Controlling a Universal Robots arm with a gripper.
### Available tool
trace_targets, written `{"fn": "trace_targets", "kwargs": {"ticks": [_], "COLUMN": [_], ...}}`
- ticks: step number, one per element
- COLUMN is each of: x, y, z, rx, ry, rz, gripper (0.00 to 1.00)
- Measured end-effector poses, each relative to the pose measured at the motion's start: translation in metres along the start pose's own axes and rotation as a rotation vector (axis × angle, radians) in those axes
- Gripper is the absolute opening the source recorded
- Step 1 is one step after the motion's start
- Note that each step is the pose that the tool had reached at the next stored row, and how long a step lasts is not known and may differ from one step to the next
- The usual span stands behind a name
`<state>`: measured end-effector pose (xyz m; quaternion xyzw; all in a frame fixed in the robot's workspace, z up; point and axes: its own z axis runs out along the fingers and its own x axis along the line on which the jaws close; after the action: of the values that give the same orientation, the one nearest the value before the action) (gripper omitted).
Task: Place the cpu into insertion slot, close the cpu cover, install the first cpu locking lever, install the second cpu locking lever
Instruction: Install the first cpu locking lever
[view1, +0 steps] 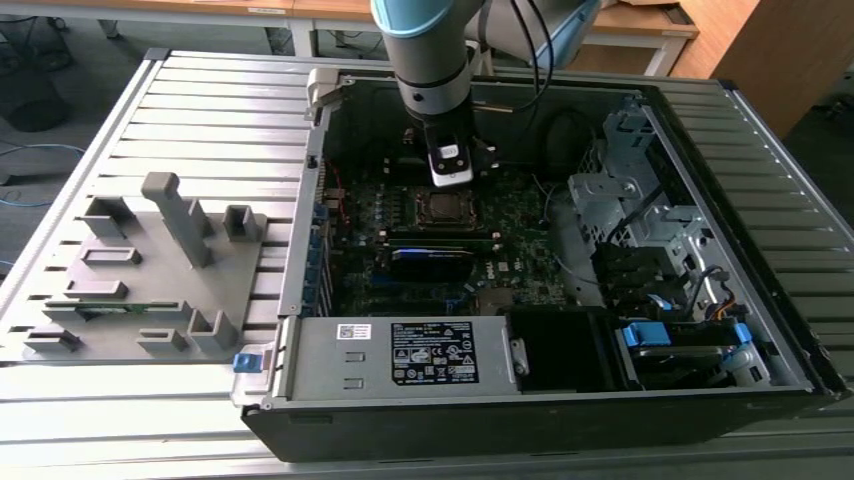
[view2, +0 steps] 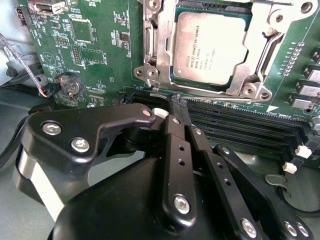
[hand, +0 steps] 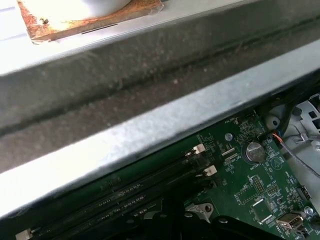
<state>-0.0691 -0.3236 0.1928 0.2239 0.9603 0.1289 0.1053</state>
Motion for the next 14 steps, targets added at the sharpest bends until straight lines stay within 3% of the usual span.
{"fn": "trace_targets", "kwargs": {"ticks": [14], "x": [-0.0002], "y": [-0.0020], "z": [0.0025], "rx": [-0.0002], "ry": [-0.0006], "rz": [0.000], "gripper": [0.11]}}
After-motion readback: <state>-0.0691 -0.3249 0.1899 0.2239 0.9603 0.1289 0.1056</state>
